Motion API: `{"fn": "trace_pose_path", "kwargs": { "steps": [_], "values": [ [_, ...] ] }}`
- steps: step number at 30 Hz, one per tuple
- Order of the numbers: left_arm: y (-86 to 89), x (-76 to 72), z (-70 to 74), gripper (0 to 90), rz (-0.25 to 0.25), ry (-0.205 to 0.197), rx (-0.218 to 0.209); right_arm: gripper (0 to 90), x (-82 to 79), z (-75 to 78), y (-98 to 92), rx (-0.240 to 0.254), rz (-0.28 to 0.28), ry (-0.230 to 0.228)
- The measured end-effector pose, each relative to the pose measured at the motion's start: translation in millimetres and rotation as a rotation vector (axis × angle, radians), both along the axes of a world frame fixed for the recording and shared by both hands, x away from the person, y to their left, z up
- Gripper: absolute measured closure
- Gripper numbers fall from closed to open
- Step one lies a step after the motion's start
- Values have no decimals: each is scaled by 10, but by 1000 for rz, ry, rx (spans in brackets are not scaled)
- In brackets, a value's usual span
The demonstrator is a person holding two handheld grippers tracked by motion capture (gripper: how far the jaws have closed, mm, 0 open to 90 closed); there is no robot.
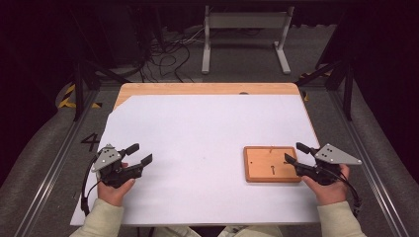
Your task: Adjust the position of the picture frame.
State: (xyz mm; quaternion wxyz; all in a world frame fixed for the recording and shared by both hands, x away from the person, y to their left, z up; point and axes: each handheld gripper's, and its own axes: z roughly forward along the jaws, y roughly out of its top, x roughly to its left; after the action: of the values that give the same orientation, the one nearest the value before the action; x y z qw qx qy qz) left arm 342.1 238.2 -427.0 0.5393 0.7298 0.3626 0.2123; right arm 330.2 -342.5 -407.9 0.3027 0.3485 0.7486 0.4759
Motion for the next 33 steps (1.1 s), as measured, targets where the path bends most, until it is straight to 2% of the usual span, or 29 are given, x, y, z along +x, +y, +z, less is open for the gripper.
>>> {"fn": "trace_pose_path", "kwargs": {
  "steps": [33],
  "values": [
    [-18,18,-15,347,-2,9,5,404,1,-2,-24,-1,-6,1]
  ]
}}
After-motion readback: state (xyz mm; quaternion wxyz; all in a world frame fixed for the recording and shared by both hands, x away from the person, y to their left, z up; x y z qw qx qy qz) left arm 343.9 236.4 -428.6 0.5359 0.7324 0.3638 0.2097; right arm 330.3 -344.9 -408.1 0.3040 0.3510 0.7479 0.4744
